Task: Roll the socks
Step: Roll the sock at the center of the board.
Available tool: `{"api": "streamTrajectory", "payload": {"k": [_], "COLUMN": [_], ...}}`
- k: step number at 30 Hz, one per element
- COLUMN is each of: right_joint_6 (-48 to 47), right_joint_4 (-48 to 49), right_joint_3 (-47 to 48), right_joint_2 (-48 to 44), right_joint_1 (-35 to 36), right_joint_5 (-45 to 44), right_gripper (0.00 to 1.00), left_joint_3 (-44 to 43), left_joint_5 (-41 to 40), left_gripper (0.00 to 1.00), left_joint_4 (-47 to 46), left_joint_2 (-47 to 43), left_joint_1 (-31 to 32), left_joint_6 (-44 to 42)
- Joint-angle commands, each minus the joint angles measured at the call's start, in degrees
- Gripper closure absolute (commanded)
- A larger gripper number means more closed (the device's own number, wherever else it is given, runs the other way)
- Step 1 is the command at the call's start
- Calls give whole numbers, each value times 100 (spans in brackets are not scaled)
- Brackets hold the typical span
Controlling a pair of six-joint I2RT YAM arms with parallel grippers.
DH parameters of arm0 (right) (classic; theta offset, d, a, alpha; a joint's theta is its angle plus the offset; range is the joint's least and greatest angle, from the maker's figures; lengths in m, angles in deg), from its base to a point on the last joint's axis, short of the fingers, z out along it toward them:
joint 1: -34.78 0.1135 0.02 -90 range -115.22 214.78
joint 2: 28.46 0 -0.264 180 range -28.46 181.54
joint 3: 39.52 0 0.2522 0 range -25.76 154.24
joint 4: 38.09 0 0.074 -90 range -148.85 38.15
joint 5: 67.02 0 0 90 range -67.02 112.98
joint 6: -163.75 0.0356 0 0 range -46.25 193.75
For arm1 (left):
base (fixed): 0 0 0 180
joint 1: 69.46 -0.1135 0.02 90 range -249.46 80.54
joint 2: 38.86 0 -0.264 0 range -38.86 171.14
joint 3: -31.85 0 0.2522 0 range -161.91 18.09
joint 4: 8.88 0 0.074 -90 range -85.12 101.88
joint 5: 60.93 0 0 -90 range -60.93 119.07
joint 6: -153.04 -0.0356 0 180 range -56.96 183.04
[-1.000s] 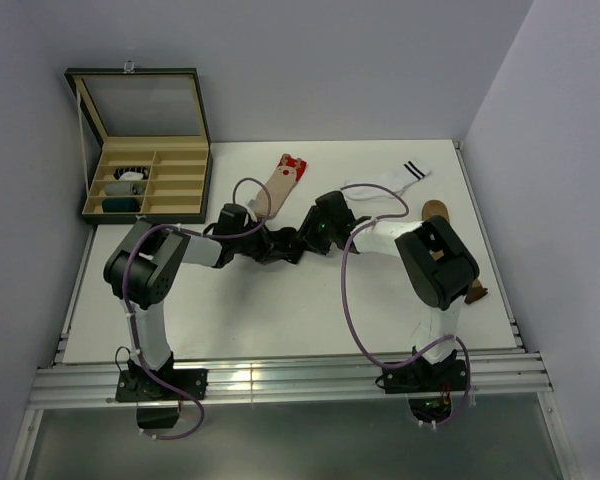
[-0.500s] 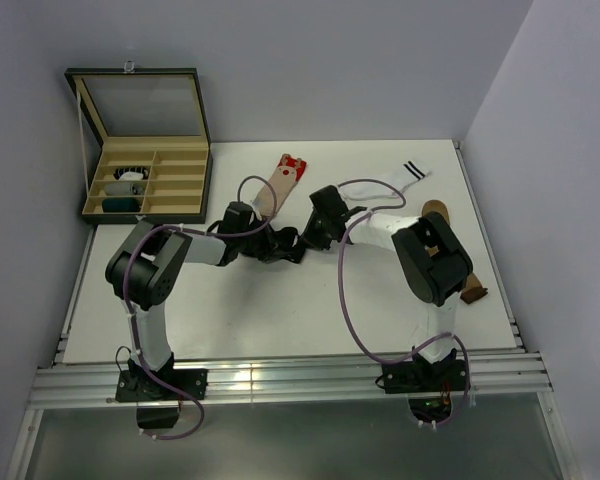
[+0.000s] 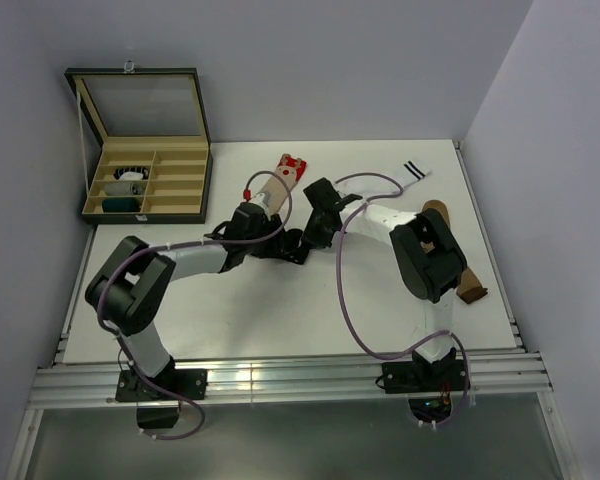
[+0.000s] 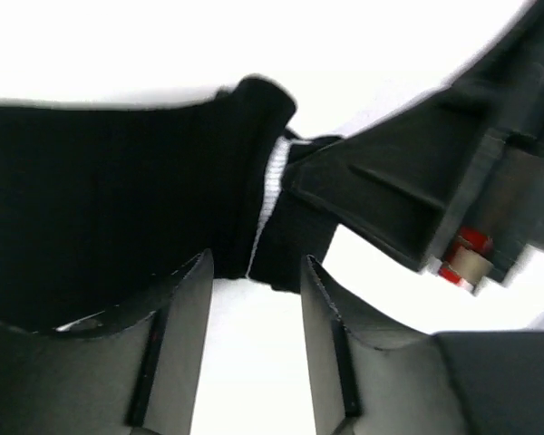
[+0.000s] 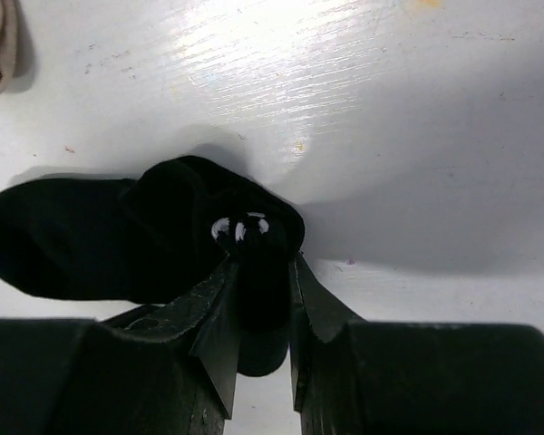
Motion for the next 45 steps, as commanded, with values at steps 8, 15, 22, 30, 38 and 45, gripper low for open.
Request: {"api": "streamTrajectory", "payload": {"k": [8,15,22,30,38,45], "right_joint_6": [-101,-92,-110,-118,-119,-154], "right_joint_4": [-719,-719,-658,-561,-429,-420], "right_joint_3": [434,513,478,478,390,381], "right_joint_2": [304,357,383,401,392,392], "right_joint_1": [16,7,7,7,-19,-28], "right_joint_5": [-152,-91,111,305,498,542], "right_gripper": [100,100,100,100,100,100], "left_joint_3": [564,407,152,-103,-103,-349], "left_joint_5": [-1832,-2306,-2869,-3545,-4161,-4074], "left_gripper": [49,47,47,47,40,36], "left_joint_4": [-1041,-1226,-1235,-1147,-1148,-989], "left_joint_2": [-666,-359,54,441,117,318], "left_joint_1": [1012,1556,1856,2119,2366,2366], "left_joint_6": [-2357,-2954,-3333,-3500,-3693,-3720]}}
